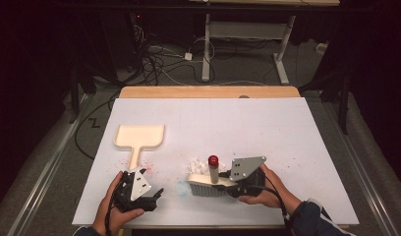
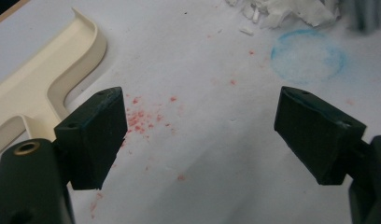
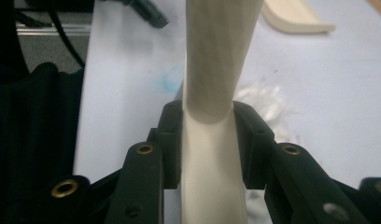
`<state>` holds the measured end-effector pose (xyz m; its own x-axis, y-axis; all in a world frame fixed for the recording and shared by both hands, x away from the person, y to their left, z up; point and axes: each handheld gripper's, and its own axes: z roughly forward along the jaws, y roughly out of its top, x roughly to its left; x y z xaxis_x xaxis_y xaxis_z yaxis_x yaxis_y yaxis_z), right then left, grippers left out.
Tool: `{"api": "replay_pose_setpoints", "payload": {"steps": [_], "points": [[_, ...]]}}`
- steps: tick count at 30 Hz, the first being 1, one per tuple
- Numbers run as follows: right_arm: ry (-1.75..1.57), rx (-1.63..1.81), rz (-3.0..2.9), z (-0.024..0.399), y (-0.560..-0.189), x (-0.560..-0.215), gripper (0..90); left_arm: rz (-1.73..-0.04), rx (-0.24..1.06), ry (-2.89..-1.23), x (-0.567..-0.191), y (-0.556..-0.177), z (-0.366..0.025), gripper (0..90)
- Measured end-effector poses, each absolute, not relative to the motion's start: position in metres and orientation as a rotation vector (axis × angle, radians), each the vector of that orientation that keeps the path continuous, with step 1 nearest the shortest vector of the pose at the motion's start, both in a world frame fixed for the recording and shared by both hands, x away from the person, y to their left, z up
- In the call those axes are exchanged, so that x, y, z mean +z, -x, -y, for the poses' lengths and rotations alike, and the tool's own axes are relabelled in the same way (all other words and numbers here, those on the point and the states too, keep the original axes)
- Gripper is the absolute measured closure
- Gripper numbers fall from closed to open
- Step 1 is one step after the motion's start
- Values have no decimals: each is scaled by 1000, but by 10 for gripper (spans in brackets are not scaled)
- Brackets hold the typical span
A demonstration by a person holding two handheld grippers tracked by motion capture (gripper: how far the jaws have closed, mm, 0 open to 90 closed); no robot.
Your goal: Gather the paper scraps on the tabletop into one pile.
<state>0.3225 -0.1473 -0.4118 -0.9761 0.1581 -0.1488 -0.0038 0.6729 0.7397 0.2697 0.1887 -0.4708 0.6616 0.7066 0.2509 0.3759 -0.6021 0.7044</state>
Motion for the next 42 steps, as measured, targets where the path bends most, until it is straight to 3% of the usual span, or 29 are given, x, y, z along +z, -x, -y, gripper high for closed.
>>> {"api": "replay_pose_setpoints", "payload": {"steps": [10,16,23,30,42], "points": [[-159,1274,-2636,160,-322,-398,679,-825,695,-2256,-470,-267,-189,163],[-380,1287,-2434,184,-311,-377,679,-817,705,-2254,-469,-267,-189,163],[-682,1137,-2281,191,-320,-391,679,-814,703,-2254,-468,-269,-188,163],[-862,994,-2226,175,-337,-421,679,-807,698,-2259,-468,-269,-186,164],[-889,1065,-2227,117,-330,-427,678,-802,689,-2260,-469,-269,-184,163]]}}
